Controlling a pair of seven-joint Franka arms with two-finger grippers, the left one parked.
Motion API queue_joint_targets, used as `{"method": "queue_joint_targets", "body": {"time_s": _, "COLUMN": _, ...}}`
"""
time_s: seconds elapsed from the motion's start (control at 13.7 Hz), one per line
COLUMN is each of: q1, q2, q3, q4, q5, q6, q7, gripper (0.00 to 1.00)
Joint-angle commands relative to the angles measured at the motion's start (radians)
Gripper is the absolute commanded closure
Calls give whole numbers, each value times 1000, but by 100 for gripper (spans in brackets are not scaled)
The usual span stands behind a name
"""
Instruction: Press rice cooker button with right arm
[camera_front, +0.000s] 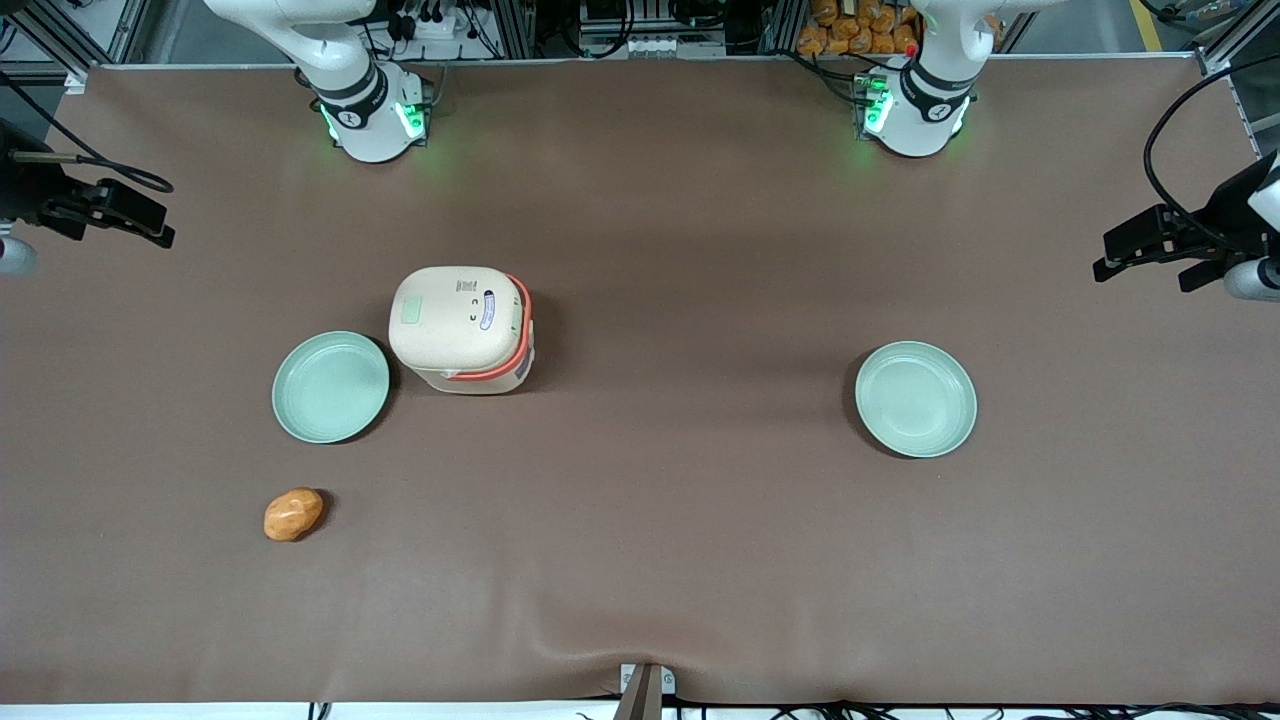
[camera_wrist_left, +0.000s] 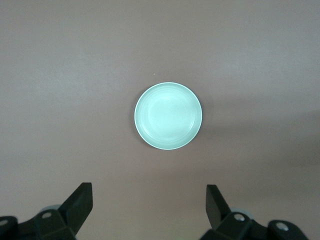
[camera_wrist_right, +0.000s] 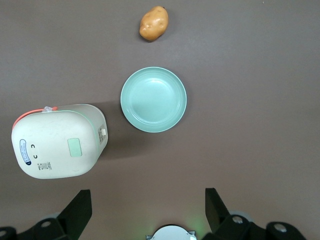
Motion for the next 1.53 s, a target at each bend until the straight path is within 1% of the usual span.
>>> {"method": "queue_joint_targets", "body": {"time_s": 0.0, "q1": -10, "q2": 0, "q3": 9, "q4": 11, "q5": -8, "q6": -14, "q7": -11, "gripper": 0}}
{"method": "queue_joint_targets", "body": {"time_s": 0.58, "q1": -12, "q2": 6, "q3": 9, "q4": 5, "q5": -5, "q6": -13, "q7": -10, "gripper": 0}}
{"method": "queue_joint_targets", "body": {"time_s": 0.88, "q1": -6, "q2": 14, "q3": 12, "q4": 5, "q5": -5, "q6": -10, "q7": -63, "gripper": 0}}
{"method": "queue_joint_targets", "body": {"time_s": 1.17, "q1": 58, "q2": 33, "q3": 17, "q4": -26, "q5": -5, "q6": -4, "q7": -51, "gripper": 0}}
{"method": "queue_joint_targets", "body": {"time_s": 1.31, "q1": 82, "q2": 56, "q3": 19, "q4": -40, "q5": -5, "q6": 36, "q7": -48, "gripper": 0}}
{"method": "queue_joint_targets", "body": {"time_s": 1.46, "q1": 124, "q2": 76, "q3": 23, "q4": -66, "q5": 3, "q6": 106, "q7": -46, "gripper": 0}}
